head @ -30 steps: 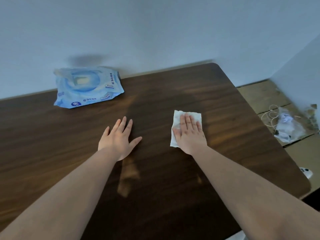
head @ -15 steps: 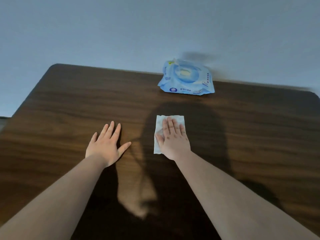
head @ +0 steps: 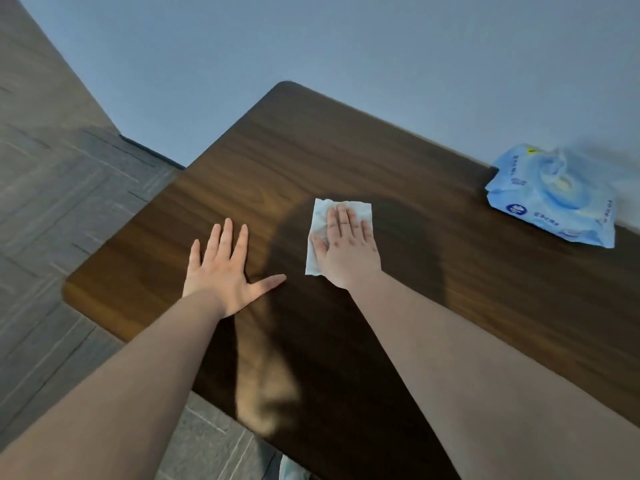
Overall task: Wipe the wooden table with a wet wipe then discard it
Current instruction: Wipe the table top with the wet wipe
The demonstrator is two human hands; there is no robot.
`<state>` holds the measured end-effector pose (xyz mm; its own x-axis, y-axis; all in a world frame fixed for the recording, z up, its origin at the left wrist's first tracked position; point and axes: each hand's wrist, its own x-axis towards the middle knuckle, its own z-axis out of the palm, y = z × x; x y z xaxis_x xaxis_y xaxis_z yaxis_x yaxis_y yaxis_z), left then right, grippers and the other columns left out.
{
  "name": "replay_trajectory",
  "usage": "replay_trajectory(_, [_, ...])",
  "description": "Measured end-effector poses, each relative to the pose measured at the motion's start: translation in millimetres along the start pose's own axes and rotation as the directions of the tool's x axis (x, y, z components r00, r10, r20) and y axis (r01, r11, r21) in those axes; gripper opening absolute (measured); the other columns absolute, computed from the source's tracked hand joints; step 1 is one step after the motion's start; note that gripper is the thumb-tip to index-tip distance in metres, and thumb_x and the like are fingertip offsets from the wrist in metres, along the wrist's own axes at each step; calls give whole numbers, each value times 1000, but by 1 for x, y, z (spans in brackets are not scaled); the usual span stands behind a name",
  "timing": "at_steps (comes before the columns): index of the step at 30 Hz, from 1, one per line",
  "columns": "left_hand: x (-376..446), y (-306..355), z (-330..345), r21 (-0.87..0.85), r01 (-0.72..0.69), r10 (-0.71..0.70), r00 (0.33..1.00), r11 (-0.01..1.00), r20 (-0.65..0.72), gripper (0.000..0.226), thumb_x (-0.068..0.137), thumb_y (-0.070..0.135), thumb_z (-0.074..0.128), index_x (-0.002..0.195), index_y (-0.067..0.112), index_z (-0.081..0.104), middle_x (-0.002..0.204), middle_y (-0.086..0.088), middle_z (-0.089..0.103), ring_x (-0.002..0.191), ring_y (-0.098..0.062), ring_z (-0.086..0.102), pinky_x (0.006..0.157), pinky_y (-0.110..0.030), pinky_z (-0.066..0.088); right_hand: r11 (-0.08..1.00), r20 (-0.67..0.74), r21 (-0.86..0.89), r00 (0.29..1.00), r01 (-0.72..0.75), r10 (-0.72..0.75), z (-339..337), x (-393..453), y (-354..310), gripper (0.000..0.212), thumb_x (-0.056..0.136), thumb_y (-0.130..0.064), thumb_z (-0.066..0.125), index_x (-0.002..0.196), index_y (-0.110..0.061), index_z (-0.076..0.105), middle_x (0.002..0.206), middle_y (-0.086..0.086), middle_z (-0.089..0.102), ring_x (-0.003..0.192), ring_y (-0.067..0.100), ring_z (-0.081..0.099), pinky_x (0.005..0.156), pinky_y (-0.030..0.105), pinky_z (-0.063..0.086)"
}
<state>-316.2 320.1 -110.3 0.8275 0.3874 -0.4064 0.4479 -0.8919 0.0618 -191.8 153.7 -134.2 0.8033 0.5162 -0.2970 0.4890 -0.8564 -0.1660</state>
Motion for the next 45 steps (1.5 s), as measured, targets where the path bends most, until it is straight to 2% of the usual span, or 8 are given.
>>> replay_trajectory(6, [4, -2, 3, -51, 22, -24, 999, 998, -36, 121, 63, 94, 22, 150, 18, -14, 159, -1, -19, 145, -18, -18, 117, -46, -7, 994, 8, -4, 994, 110, -110, -5, 48, -61, 64, 99, -49, 8, 150, -14, -8, 160, 6, -13, 146, 22, -14, 117, 40, -12])
replay_trajectory(12, [4, -3, 5, -50, 9, -12, 998, 999, -62, 122, 55, 92, 9, 148, 18, -20, 159, 0, -19, 145, -17, -18, 114, -44, -12, 976, -15, -14, 976, 218, -218, -4, 84, -109, 63, 100, -46, 11, 151, -15, -5, 161, 5, -8, 147, 23, -11, 117, 42, -11])
replay_trajectory(14, [4, -3, 5, -45, 10, -13, 998, 999, -64, 124, 51, 92, 5, 147, 17, -21, 159, 1, -20, 145, -16, -19, 114, -43, -13, 971, -22, -12, 970, 241, -241, -5, 89, -115, 63, 99, -47, 12, 151, -16, -5, 161, 5, -7, 147, 22, -10, 118, 43, -10])
replay_trajectory(22, [3, -1, 6, -56, -1, -4, 997, 998, -80, 121, 60, 93, 18, 149, 18, -16, 160, 1, -16, 146, -16, -15, 115, -43, -9, 972, -36, -3, 972, 233, -233, 0, 72, -102, 65, 99, -50, 14, 151, -16, -4, 161, 4, -4, 147, 20, -8, 119, 42, -7])
replay_trajectory(27, [3, 3, 2, -18, 2, -2, 1000, 1000, -3, 120, 67, 91, 25, 150, 13, -12, 160, -3, -17, 146, -18, -16, 117, -44, -3, 985, -24, 4, 985, 171, -171, 5, 26, -50, 67, 98, -54, 11, 151, -18, -8, 161, 1, -11, 146, 17, -12, 118, 39, -8])
replay_trajectory(33, [-19, 36, -3, 49, -177, 181, 981, 983, -68, 86, 88, 71, 19, 152, 20, -5, 161, 0, -10, 147, -17, -10, 118, -43, 2, 999, -15, 10, 999, -38, 39, 6, -43, 45, 65, 97, -55, 6, 148, -20, -14, 159, -2, -16, 145, 12, -17, 118, 35, -11])
replay_trajectory(39, [-31, 123, 9, 84, -348, 353, 934, 934, -48, 83, 87, 72, 17, 152, 24, -5, 161, 2, -10, 147, -15, -11, 118, -43, 0, 975, -36, 19, 975, -219, 220, 6, -105, 146, 65, 96, -56, 6, 148, -21, -15, 159, -2, -18, 144, 13, -16, 115, 33, -12])
replay_trajectory(45, [-54, 248, 29, 123, -551, 553, 833, 826, 18, 82, 87, 72, 21, 151, 29, -6, 161, 3, -10, 146, -14, -11, 120, -43, 1, 905, -56, 43, 903, -424, 426, 10, -181, 255, 66, 96, -57, 4, 148, -22, -15, 159, -2, -18, 145, 13, -16, 113, 32, -13])
